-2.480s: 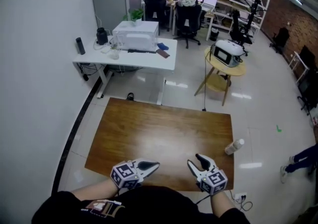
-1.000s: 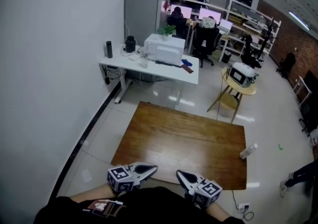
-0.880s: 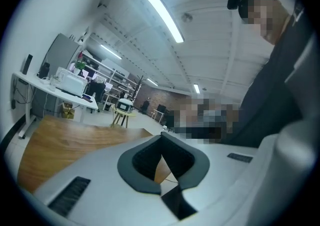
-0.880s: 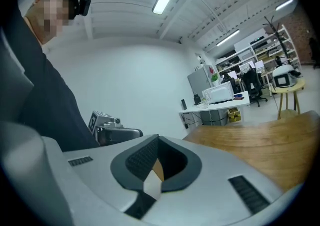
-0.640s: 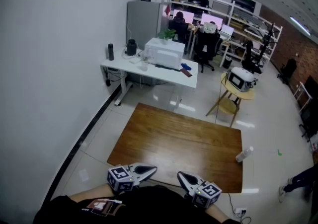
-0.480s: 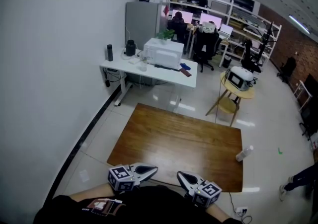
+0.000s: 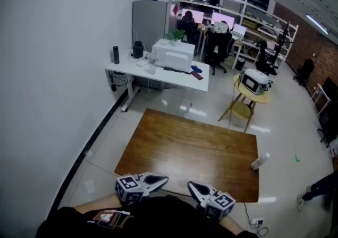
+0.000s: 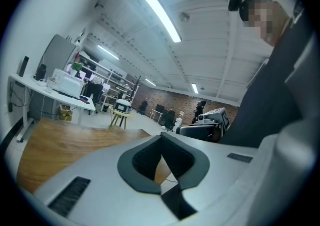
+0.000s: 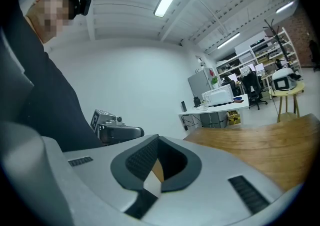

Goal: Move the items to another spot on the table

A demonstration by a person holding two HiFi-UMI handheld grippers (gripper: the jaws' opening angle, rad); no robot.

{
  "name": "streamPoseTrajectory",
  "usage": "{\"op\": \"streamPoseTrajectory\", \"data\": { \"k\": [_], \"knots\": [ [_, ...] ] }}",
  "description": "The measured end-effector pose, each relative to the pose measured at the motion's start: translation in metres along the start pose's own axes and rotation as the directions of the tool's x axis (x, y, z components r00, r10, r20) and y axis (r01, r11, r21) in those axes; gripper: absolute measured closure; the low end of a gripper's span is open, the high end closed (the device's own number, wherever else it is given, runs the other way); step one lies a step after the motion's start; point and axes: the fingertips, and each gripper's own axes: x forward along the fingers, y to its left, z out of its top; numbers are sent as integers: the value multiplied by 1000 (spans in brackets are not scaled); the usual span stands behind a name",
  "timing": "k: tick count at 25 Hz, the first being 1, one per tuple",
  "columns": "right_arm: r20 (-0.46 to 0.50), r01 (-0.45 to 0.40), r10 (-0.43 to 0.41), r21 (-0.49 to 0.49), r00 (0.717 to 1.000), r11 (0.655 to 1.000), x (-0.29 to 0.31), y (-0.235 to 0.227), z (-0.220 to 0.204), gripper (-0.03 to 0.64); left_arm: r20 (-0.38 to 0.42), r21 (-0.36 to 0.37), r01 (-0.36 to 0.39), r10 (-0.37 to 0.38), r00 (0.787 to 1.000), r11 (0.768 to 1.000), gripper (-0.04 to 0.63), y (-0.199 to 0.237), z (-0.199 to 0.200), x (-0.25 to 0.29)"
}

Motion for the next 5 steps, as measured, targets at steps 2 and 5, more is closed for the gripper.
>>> {"op": "streamPoseTrajectory", "data": {
  "k": [2,5],
  "knots": [
    [5,-1,1,-12,1000,1000,1,0,1,632,1,-5,-3,3,1000,1000,603,1,-1,-1],
    [-1,-2,2,6,1000,1000,3,3,1,632,1,1,0,0,1000,1000,603,2,0,-3]
  ]
}}
